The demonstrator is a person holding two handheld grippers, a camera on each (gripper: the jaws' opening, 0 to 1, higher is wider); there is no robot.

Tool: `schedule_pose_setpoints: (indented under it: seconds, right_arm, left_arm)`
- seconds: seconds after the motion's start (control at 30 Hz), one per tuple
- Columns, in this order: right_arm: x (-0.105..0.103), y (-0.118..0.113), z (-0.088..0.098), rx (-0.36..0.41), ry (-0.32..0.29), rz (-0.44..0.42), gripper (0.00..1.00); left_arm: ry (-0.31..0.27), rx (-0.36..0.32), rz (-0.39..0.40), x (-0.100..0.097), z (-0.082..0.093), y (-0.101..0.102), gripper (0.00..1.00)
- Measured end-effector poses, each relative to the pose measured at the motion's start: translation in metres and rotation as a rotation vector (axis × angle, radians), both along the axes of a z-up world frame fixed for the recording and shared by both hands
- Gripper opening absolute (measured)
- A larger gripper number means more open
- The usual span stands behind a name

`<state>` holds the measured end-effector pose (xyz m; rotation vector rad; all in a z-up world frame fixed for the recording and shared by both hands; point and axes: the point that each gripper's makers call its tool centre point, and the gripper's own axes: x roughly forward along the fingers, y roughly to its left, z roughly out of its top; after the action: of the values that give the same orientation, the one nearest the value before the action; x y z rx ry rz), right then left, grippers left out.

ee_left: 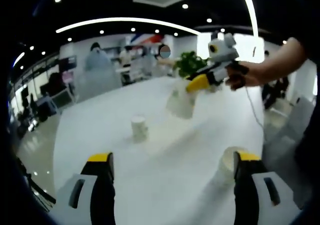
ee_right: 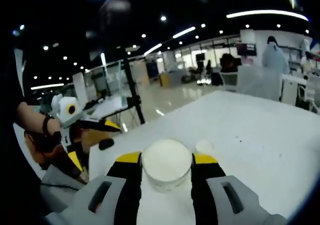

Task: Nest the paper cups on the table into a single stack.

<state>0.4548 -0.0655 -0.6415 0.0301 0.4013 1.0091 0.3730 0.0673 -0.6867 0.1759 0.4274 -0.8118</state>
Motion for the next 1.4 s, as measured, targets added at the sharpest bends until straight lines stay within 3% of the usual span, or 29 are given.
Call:
schedule_pose_setpoints:
  seconds: [0.3,0.83,1.07,1.4]
  right_arm:
    - [-0.015,-0.016,0.021,0.015,-0.033,-0.026,0.35]
    - [-0.023,-0.027,0.036,0.032,-0.059,-0.068,0.35]
    - [-0.028,-0.03,0.048,0.066,-0.063,-0.08,0.35]
    - [-0.046,-0.029,0.068,0.189,-0.056,-0.1,0.35]
  left_arm:
    - [-0.023,-0.016,-0.01,-0.001,0.013,-0.005,1.0]
    - [-0.043,-0.033,-0.016,0.002,0.027,-0.006,0.98]
    - [-0.031,-0.036,-0.014,0.002,0.025,-0.006,0.98]
    - [-0.023,-0.059,-0.013,0.001,0.026,-0.009,0.97]
